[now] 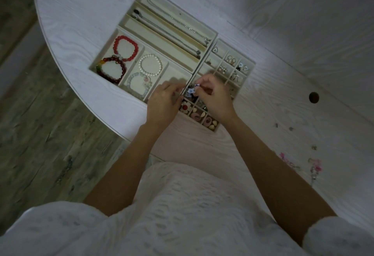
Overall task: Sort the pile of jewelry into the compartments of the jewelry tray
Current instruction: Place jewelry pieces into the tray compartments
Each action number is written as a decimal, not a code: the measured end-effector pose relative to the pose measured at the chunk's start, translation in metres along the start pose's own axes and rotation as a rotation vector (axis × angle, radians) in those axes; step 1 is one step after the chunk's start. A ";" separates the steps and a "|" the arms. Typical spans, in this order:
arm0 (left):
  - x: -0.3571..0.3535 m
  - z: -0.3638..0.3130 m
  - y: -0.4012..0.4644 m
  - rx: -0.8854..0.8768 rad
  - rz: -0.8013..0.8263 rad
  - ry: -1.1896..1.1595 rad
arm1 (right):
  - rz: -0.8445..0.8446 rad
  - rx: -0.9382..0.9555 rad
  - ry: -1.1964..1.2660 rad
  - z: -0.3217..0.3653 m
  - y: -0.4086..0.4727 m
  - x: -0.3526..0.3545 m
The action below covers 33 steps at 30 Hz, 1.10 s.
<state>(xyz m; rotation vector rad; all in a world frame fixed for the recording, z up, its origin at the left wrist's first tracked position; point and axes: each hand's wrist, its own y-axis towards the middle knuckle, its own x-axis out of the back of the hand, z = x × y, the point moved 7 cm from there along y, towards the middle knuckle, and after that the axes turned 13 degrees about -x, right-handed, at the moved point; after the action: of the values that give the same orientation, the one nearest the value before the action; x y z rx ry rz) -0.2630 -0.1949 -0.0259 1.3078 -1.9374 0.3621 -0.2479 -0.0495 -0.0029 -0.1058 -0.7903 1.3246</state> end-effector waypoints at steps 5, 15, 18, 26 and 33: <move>0.000 0.000 0.000 0.003 0.010 -0.004 | -0.110 0.058 -0.182 -0.006 0.002 0.001; 0.001 -0.001 0.004 -0.015 0.035 0.005 | -0.218 0.195 -0.483 -0.011 0.005 0.002; -0.001 -0.003 0.007 -0.035 0.050 0.015 | -0.234 0.249 -0.590 -0.006 0.007 -0.008; 0.001 -0.005 0.009 -0.104 0.048 0.056 | -0.277 0.384 -0.571 -0.008 -0.003 -0.011; -0.003 -0.021 0.011 -0.322 0.167 0.353 | -0.314 0.398 -0.608 -0.009 -0.015 0.004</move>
<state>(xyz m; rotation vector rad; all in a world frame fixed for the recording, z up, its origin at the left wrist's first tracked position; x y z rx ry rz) -0.2634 -0.1758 -0.0118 0.8167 -1.7213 0.3225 -0.2303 -0.0464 -0.0006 0.7392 -0.9808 1.1923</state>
